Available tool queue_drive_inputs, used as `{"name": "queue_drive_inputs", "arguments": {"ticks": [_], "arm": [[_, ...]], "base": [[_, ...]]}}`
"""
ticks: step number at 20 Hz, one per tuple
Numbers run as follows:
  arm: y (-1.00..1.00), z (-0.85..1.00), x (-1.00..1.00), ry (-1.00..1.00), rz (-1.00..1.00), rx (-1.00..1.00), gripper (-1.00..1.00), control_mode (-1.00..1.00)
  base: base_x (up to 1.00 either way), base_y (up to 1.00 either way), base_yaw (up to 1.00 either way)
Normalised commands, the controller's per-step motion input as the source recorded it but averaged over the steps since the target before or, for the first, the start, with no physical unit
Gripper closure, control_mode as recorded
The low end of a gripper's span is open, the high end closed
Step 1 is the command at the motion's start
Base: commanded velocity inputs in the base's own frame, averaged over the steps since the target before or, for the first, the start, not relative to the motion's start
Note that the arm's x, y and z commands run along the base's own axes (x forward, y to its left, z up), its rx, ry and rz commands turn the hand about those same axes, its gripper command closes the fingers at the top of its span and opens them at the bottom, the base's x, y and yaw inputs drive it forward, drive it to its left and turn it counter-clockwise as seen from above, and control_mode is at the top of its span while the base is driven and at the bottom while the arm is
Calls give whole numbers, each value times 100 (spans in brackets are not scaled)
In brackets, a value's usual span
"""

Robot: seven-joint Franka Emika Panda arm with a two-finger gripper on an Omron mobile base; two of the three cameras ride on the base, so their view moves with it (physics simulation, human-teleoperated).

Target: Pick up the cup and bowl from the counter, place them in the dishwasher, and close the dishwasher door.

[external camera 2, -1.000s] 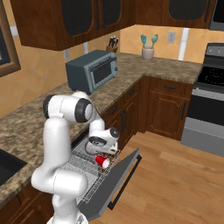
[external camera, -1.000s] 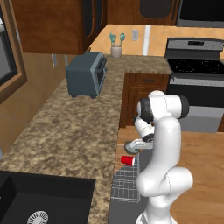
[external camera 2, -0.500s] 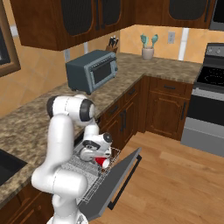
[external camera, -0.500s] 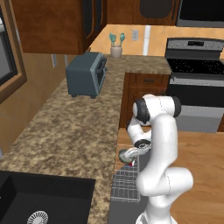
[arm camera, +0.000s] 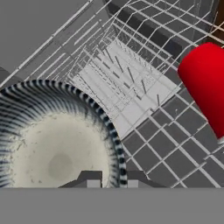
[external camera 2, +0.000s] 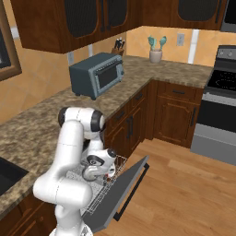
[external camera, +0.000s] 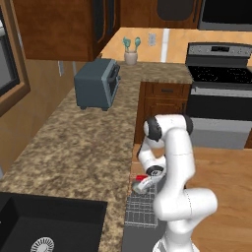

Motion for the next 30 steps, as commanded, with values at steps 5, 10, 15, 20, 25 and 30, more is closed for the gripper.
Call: {"name": "queue_drive_inputs", "arguments": {"ticks": [5,10,15,20,25,30], "arm": [[6,-65,1,0,9,0,100,-100],[0,-81,12,0,9,0,100,-100],[0,-82,13,3,8,-1,100,-100],[-31,-26,-3,2,4,0,-100,-100],[-9,41,-17,-4,0,0,-100,-100],[-20,75,-47,-11,-3,0,-100,-100]], "base": [[0,0,0],[0,0,0],[0,0,0],[0,0,0],[0,0,0],[0,0,0]]}}
